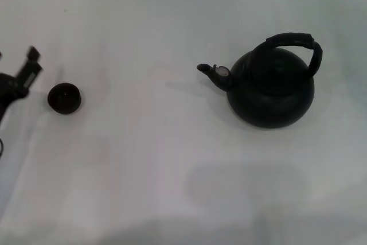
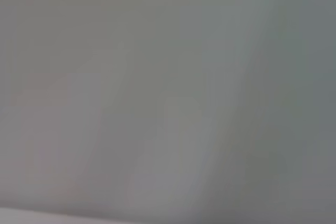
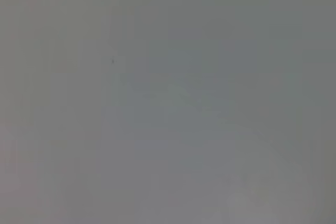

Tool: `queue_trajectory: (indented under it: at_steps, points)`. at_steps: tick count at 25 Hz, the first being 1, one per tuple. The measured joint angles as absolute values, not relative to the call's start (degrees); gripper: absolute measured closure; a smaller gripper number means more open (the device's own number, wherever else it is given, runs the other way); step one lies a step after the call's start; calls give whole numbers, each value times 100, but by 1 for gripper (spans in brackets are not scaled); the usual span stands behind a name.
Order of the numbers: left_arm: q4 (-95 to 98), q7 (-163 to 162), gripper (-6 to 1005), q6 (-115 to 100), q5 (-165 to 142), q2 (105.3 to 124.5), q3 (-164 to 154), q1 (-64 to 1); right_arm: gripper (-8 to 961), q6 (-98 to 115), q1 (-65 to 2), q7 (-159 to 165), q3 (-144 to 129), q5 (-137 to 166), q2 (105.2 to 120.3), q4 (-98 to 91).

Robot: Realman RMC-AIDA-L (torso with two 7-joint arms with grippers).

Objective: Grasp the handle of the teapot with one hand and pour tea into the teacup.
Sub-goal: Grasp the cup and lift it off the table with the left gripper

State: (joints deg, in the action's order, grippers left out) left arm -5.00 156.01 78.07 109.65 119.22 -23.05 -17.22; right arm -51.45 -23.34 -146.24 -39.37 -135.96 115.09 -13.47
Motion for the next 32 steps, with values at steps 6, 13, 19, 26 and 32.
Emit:
queue_trajectory:
  at_steps: [6,13,19,26,32]
  points:
    - [-521,15942,107,7762,10120,11935,-2302,-1592,200,-5127,-2384,-14628,-3937,-13597,11505,-1407]
    - [-536,15970,107,7636,9778,11939,-2302,-1434,200,-5123,-2458,-14632,-3937,-13597,11504,-1421]
    - [-529,15973,108,7377,9766,11936,-2302,-1395,199,-5123,-2461,-14634,-3970,-13594,11504,-1466]
    - [-514,15976,108,7164,9757,11935,-2295,-1493,199,-5133,-2461,-14633,-3986,-13581,11511,-1468]
    - [-524,15979,108,7087,9727,11935,-2302,-1621,199,-5148,-2461,-14630,-3988,-13578,11513,-1468]
